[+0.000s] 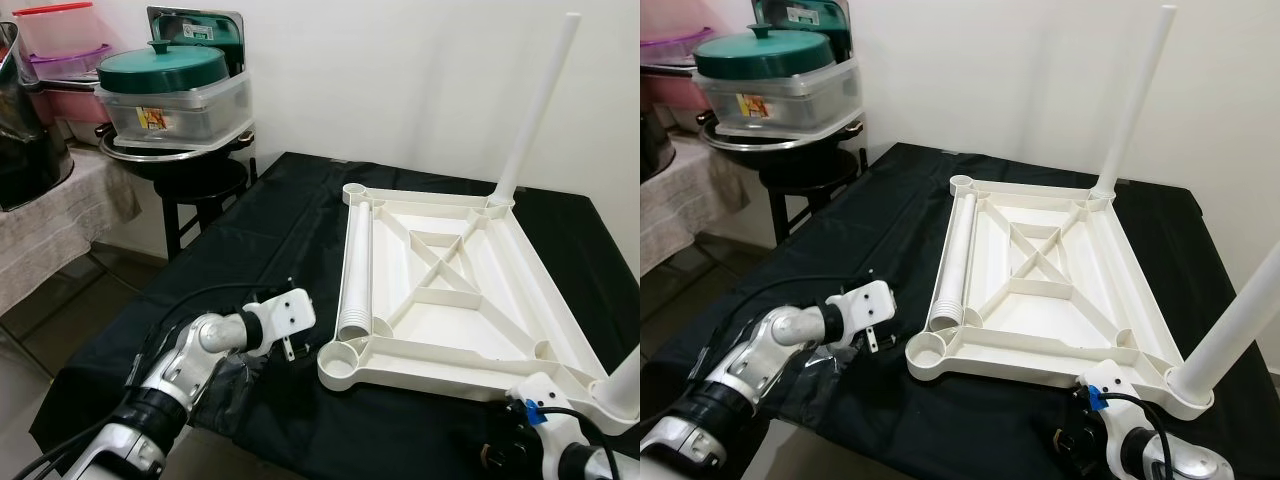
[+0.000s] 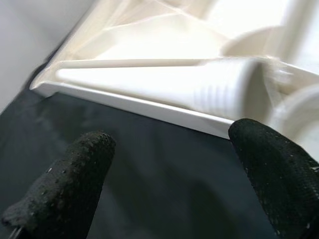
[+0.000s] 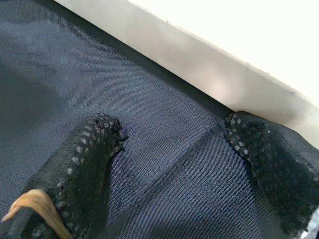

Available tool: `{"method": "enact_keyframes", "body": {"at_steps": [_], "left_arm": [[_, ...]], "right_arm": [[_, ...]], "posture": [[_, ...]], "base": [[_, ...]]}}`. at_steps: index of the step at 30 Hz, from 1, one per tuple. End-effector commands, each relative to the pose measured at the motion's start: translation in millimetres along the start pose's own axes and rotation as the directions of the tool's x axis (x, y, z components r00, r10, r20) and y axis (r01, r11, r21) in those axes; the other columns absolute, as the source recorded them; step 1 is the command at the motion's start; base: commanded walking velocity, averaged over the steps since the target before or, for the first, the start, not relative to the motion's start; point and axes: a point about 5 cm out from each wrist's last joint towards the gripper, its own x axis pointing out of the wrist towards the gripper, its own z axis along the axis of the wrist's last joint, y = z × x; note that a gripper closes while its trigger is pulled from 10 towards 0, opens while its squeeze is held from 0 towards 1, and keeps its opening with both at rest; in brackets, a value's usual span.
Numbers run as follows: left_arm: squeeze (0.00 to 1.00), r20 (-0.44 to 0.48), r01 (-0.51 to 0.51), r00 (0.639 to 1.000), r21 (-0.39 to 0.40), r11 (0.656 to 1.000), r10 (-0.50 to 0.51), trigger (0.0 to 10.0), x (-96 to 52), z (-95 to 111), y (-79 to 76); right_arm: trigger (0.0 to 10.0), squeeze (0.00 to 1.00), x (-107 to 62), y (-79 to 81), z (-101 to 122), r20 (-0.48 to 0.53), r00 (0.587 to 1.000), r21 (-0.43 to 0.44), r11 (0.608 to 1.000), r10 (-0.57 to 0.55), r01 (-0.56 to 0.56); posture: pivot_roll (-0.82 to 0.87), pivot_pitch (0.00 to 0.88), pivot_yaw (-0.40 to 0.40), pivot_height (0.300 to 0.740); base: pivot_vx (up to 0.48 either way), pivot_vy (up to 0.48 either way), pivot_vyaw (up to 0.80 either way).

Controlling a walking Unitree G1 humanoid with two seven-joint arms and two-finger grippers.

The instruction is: Building children table

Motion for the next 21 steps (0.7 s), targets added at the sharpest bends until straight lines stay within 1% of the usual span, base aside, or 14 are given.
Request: {"method": "enact_keyframes", "body": {"at_steps": [1, 2, 3, 5, 8, 9, 10, 11, 12, 14, 15, 17, 19, 21], "left_arm": [[0.0, -0.012, -0.066, 0.998, -0.048, 0.997, 0.066, 10.0, -2.3, -1.7, 12.8], [0.0, -0.002, -0.072, 0.997, -0.079, 0.994, 0.072, 10.0, -3.4, -0.1, 15.9], [0.0, -0.002, -0.072, 0.997, -0.079, 0.994, 0.072, 10.0, -3.4, -0.1, 15.9], [0.0, 0.024, -0.055, 0.998, -0.111, 0.992, 0.058, 10.0, -5.4, 3.6, 16.6], [0.0, 0.036, -0.031, 0.999, -0.113, 0.993, 0.036, 10.0, -6.2, 5.4, 15.2], [0.0, 0.039, -0.019, 0.999, -0.109, 0.994, 0.024, 10.0, -6.4, 5.8, 14.2], [0.0, 0.033, 0.012, 0.999, -0.089, 0.996, -0.009, 10.0, -7.5, 4.4, 11.1], [0.0, 0.033, 0.012, 0.999, -0.089, 0.996, -0.009, 10.0, -7.5, 4.4, 11.1], [0.0, 0.027, 0.034, 0.999, -0.075, 0.997, -0.032, 10.0, -8.3, 3.2, 8.9], [0.0, -0.016, 0.118, 0.993, -0.035, 0.992, -0.119, 10.0, -12.6, -4.8, 1.2], [0.0, -0.037, 0.169, 0.985, -0.033, 0.985, -0.17, 10.0, -15.9, -8.8, -2.7], [0.0, -0.037, 0.169, 0.985, -0.033, 0.985, -0.17, 10.0, -15.9, -8.8, -2.7], [0.0, -0.079, 0.241, 0.967, -0.039, 0.97, -0.243, 10.0, -22.0, -15.7, -7.2], [0.0, -0.079, 0.241, 0.967, -0.039, 0.97, -0.243, 10.0, -22.0, -15.7, -7.2]], "right_arm": [[10.0, 0.0, 6.9, 7.4, -15.1, -0.07, 0.997, 0.037, 0.999, 0.023, -0.021], [10.0, 0.0, 7.4, 8.3, -15.3, -0.07, 0.997, 0.039, 0.999, 0.025, -0.022], [10.0, 0.0, 7.4, 8.3, -15.3, -0.07, 0.997, 0.039, 0.999, 0.025, -0.022], [10.0, 0.0, 8.2, 10.3, -16.0, -0.068, 0.997, 0.043, 0.999, 0.03, -0.027], [10.0, 0.0, 9.0, 10.8, -17.6, -0.069, 0.997, 0.046, 0.999, 0.031, -0.027], [10.0, 0.0, 9.4, 10.7, -18.6, -0.071, 0.997, 0.047, 0.999, 0.03, -0.027], [10.0, 0.0, 9.6, 10.7, -18.7, -0.07, 0.997, 0.049, 0.998, 0.03, -0.026], [10.0, 0.0, 9.6, 10.7, -18.7, -0.07, 0.997, 0.049, 0.998, 0.03, -0.026], [10.0, 0.0, 9.7, 10.8, -18.6, -0.07, 0.997, 0.05, 0.998, 0.029, -0.026], [10.0, 0.0, 9.9, 10.5, -18.9, -0.069, 0.997, 0.054, 0.998, 0.03, -0.027], [10.0, 0.0, 9.9, 10.6, -19.0, -0.069, 0.997, 0.055, 0.998, 0.031, -0.027], [10.0, 0.0, 9.9, 10.6, -19.0, -0.069, 0.997, 0.055, 0.998, 0.031, -0.027], [10.0, 0.0, 10.1, 10.4, -19.2, -0.07, 0.997, 0.058, 0.998, 0.031, -0.027], [10.0, 0.0, 10.1, 10.4, -19.2, -0.07, 0.997, 0.058, 0.998, 0.031, -0.027]], "posture": [[-0.05, 0.0, 0.003, 0.74], [-0.05, 0.0, 0.004, 0.74], [-0.05, 0.0, 0.004, 0.74], [-0.05, 0.0, 0.005, 0.74], [-0.05, 0.0, 0.004, 0.74], [-0.05, 0.0, 0.004, 0.74], [-0.05, 0.0, 0.006, 0.74], [-0.05, 0.0, 0.006, 0.74], [-0.05, 0.0, 0.006, 0.74], [-0.05, 0.0, 0.005, 0.74], [-0.04, 0.0, 0.004, 0.74], [-0.04, 0.0, 0.004, 0.74], [-0.04, 0.0, 0.005, 0.74], [-0.04, 0.0, 0.005, 0.74]], "base": [[0.0, 0.0, 0.0], [0.0, 0.0, 0.0], [0.0, 0.0, 0.0], [0.0, 0.0, 0.0], [0.0, 0.0, 0.0], [0.0, 0.0, 0.0], [0.0, 0.0, 0.0], [0.0, 0.0, 0.0], [0.0, 0.0, 0.0], [0.0, 0.0, 0.0], [0.0, 0.0, 0.0], [0.0, 0.0, 0.0], [0.0, 0.0, 0.0], [0.0, 0.0, 0.0]]}}
